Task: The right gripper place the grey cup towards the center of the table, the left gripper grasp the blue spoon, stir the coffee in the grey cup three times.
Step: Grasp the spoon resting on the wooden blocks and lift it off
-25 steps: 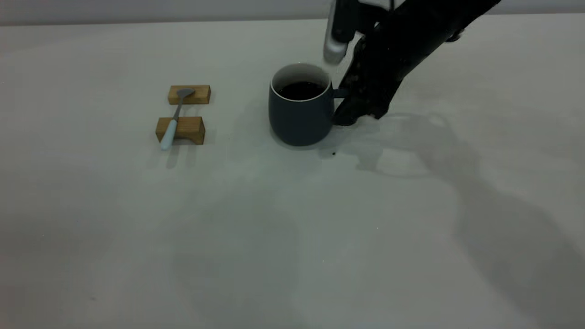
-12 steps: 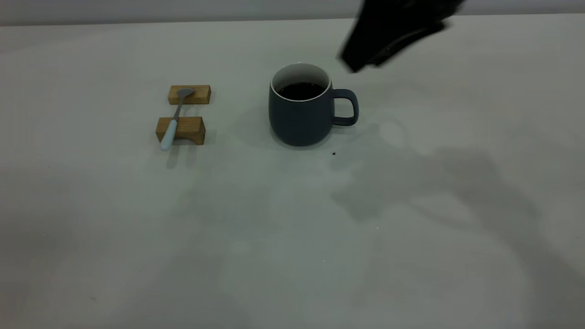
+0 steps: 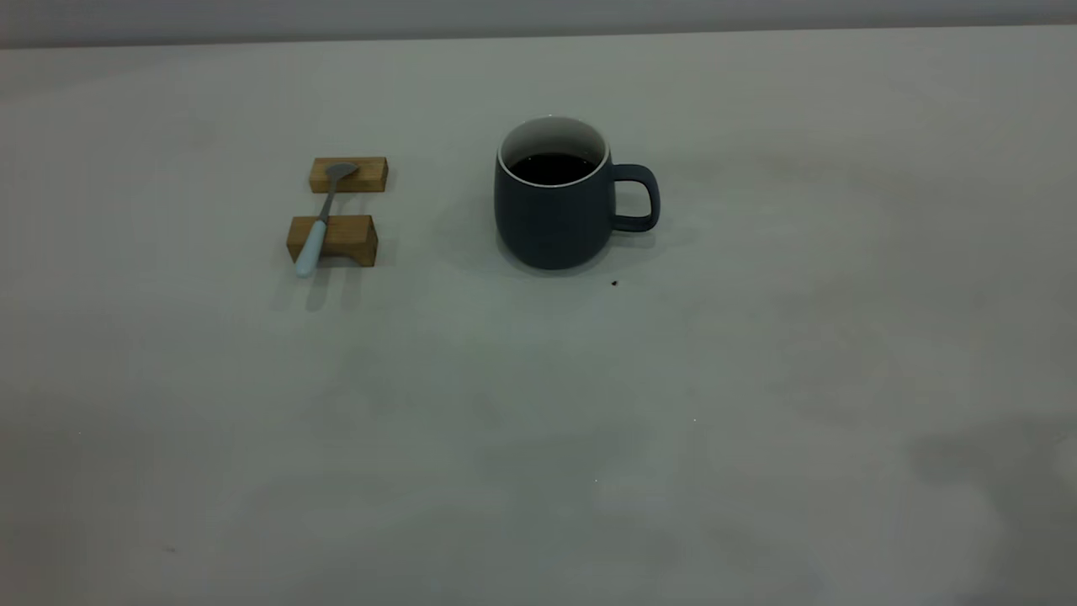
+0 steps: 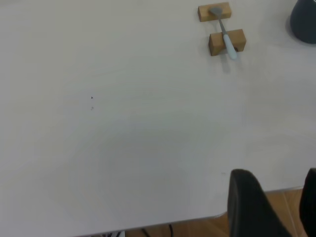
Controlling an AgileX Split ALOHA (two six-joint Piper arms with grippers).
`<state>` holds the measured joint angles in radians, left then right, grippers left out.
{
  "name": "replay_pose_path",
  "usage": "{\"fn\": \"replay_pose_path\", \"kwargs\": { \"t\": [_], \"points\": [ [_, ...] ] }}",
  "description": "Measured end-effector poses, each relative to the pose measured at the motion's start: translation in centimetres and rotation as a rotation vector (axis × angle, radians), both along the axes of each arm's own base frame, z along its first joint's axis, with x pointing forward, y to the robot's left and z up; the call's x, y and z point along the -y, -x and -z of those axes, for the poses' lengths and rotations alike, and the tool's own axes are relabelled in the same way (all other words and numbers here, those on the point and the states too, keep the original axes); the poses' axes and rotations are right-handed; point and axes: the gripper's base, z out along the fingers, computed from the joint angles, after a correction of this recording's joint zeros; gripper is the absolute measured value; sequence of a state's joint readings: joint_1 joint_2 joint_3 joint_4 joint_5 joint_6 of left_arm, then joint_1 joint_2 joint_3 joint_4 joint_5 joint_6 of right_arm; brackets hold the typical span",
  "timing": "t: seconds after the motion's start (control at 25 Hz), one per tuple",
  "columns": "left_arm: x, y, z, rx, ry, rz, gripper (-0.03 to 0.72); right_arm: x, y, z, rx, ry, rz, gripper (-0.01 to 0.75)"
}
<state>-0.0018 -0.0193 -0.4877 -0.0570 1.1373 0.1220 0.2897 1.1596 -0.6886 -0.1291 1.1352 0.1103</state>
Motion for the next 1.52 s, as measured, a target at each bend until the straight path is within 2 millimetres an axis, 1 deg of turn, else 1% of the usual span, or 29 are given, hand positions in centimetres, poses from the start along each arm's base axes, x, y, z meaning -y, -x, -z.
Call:
{"fn": "replay_pose_path", "kwargs": {
  "t": [0.08, 0.2, 0.24, 0.4, 0.52, 0.76, 0.92, 1.0, 1.08, 1.52],
  "points": [
    [0.0, 0.0, 0.0, 0.000, 0.000, 0.000, 0.330, 0.7, 2.2, 0.4, 0.014, 0.000, 0.013, 0.535],
    [0.0, 0.0, 0.0, 0.000, 0.000, 0.000, 0.330, 1.8, 4.8, 0.8, 0.055, -0.014, 0.046, 0.535],
    [0.0, 0.0, 0.0, 0.000, 0.000, 0.000, 0.330, 2.2, 5.4, 0.9, 0.071, -0.020, 0.067, 0.535],
    [0.0, 0.0, 0.0, 0.000, 0.000, 0.000, 0.330, 3.2, 6.9, -0.1, 0.239, -0.077, 0.151, 0.535],
    [0.0, 0.0, 0.0, 0.000, 0.000, 0.000, 0.330, 3.7, 8.4, -1.0, 0.356, -0.102, 0.186, 0.535],
    [0.0, 0.0, 0.0, 0.000, 0.000, 0.000, 0.330, 4.2, 12.7, -2.7, 0.657, -0.168, 0.183, 0.535],
    [0.0, 0.0, 0.0, 0.000, 0.000, 0.000, 0.330, 4.5, 15.2, -3.1, 0.819, -0.203, 0.178, 0.535],
    [0.0, 0.0, 0.0, 0.000, 0.000, 0.000, 0.330, 4.6, 16.1, -3.1, 0.880, -0.217, 0.175, 0.535],
    [0.0, 0.0, 0.0, 0.000, 0.000, 0.000, 0.330, 4.7, 16.5, -3.0, 0.902, -0.219, 0.177, 0.535],
    [0.0, 0.0, 0.0, 0.000, 0.000, 0.000, 0.330, 4.7, 16.5, -3.0, 0.903, -0.219, 0.182, 0.535]
  ]
}}
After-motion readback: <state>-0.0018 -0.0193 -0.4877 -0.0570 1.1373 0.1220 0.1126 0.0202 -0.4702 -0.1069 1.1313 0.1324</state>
